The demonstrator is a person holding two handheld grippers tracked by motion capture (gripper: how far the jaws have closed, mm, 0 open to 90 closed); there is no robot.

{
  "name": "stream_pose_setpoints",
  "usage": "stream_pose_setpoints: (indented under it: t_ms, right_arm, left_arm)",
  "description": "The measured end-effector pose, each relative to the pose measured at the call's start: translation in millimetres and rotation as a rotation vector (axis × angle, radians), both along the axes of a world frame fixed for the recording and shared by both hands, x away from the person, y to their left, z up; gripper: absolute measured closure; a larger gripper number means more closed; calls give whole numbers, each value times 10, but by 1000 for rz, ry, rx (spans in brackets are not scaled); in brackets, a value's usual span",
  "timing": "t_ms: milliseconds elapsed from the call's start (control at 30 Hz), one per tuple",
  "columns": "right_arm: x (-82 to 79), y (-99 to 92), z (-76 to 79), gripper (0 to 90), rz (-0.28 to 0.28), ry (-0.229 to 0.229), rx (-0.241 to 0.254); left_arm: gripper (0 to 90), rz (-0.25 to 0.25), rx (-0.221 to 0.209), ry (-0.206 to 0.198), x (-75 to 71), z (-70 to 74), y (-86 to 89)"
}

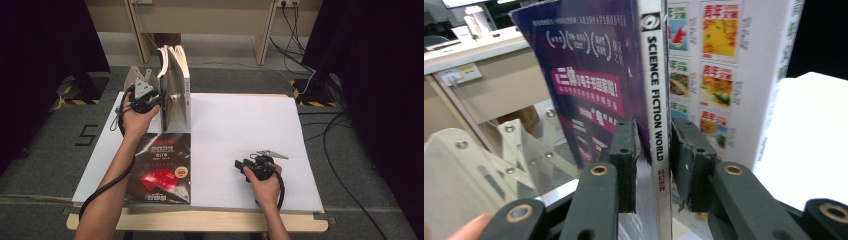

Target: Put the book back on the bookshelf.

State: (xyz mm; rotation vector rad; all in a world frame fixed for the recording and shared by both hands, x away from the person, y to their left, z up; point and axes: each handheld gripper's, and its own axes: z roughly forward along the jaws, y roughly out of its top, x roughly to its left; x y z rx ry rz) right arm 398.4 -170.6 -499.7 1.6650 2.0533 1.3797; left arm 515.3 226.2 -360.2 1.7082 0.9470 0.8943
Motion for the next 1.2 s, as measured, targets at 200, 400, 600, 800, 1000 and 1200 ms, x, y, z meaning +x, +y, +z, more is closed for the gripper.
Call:
stream_pose_setpoints:
  t_ms: [200,400,600,800,1000,1200]
  right_arm:
    - [8,-6,-2,551,-3,-7,3]
    - [7,-13,8,551,-5,-5,5]
    - [-2,-6,18,551,-12,5,13]
    - [0,-21,25,551,-9,-4,7]
    - [-7,-18,33,551,-13,5,17]
    - [-2,-15,23,551,-9,1,10]
  left_arm:
    - [697,6,-55,15,21,-40,25]
    - [636,3,-76,6,-31,-50,13]
    - [634,4,-93,-6,-114,6,17]
    - [639,11,-85,2,-157,-11,1]
    - [674,13,-136,9,-183,-13,29]
    - [712,75,-134,8,-186,34,54]
